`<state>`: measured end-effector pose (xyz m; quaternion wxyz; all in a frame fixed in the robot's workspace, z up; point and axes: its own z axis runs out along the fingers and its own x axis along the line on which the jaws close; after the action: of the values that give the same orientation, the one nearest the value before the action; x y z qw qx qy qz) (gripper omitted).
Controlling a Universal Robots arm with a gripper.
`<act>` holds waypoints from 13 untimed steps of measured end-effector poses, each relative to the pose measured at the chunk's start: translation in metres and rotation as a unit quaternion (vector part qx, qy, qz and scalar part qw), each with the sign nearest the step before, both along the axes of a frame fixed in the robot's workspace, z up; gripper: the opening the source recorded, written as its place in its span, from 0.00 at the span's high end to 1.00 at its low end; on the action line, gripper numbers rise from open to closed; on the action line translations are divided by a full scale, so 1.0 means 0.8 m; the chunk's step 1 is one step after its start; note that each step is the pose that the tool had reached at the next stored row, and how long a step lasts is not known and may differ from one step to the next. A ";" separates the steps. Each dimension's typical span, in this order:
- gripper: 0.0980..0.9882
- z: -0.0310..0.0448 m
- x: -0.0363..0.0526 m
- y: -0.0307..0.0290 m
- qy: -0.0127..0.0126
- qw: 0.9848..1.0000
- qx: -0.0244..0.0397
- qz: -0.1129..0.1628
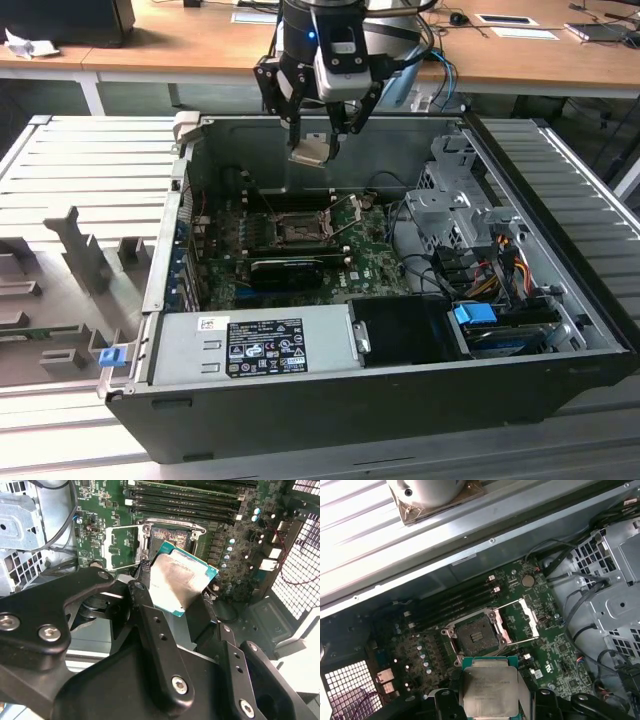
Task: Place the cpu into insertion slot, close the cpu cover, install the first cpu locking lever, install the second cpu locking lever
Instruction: 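Place the cpu into insertion slot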
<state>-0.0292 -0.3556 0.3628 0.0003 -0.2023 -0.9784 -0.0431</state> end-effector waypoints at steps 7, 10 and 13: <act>0.52 -0.0067 0.000 0.0000 0.000 1.000 0.000 -0.009; 0.52 -0.0104 0.000 0.0000 0.000 1.000 0.000 -0.010; 0.52 -0.0113 0.000 0.0000 0.000 1.000 0.000 -0.013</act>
<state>-0.0292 -0.3556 0.3537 -0.0002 -0.2146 -0.9758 -0.0431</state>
